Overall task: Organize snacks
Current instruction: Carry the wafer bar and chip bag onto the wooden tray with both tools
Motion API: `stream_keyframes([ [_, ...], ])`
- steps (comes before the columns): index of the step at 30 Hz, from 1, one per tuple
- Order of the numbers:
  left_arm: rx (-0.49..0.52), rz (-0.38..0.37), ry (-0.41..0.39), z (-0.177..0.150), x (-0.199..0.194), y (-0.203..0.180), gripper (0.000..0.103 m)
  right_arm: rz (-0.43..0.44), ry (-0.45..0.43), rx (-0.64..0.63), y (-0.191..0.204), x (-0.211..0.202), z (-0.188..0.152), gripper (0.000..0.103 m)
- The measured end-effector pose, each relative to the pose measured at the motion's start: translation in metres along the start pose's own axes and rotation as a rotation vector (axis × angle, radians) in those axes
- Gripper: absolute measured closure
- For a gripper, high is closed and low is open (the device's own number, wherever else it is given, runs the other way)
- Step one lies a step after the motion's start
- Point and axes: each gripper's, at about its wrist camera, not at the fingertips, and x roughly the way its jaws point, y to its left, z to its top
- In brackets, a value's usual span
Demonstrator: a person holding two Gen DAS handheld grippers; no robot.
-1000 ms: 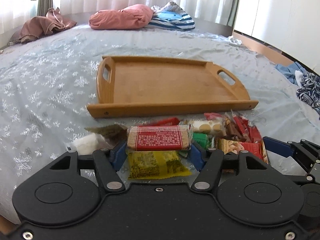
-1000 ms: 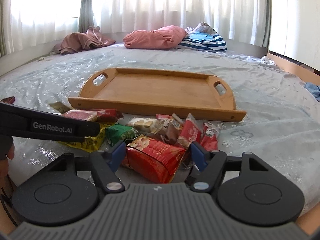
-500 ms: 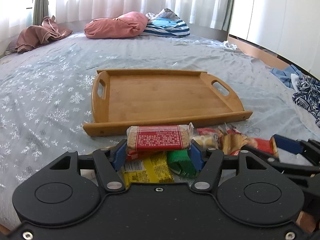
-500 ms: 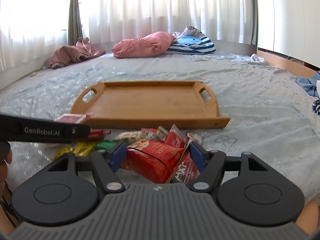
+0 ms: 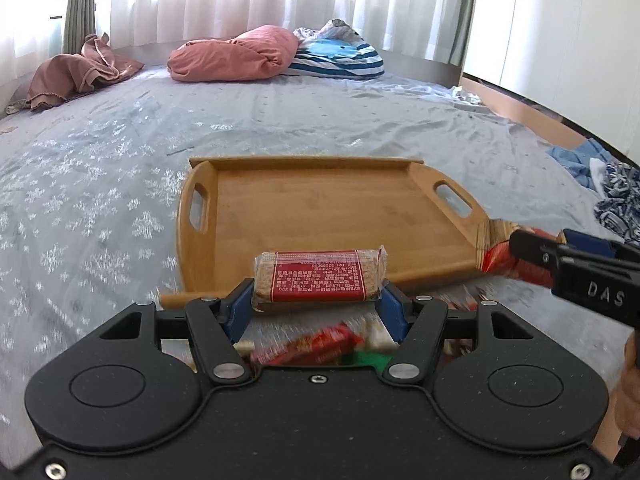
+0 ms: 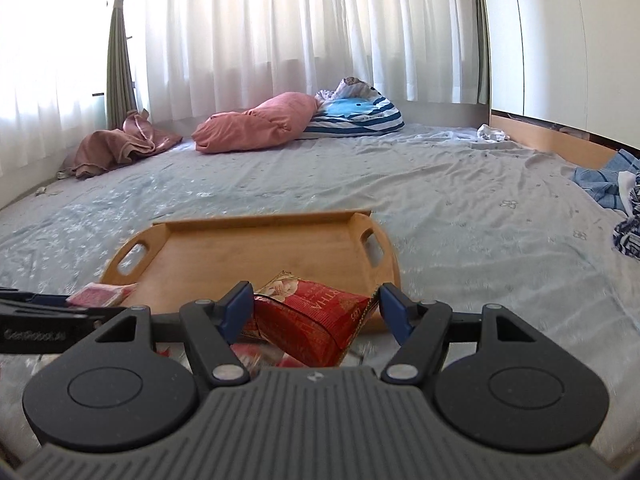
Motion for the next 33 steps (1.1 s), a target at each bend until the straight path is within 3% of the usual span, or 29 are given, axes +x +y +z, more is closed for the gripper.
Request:
stream_keyframes([
  [8, -0.009, 0.033, 0.033, 0.016, 0.029, 0.008, 0.041, -0.032, 0.037, 0.013, -0.011, 0.05, 0.018, 0.032],
  [18, -0.015, 0.045, 0.058, 0.023, 0.057, 0.019, 0.041, -0.017, 0.062, 0.039, -0.013, 0.079, 0.028, 0.032],
  [33, -0.004, 0.047, 0.116, 0.017, 0.086, 0.022, 0.041, 0.034, 0.139, 0.029, 0.0, 0.109, 0.014, 0.032],
])
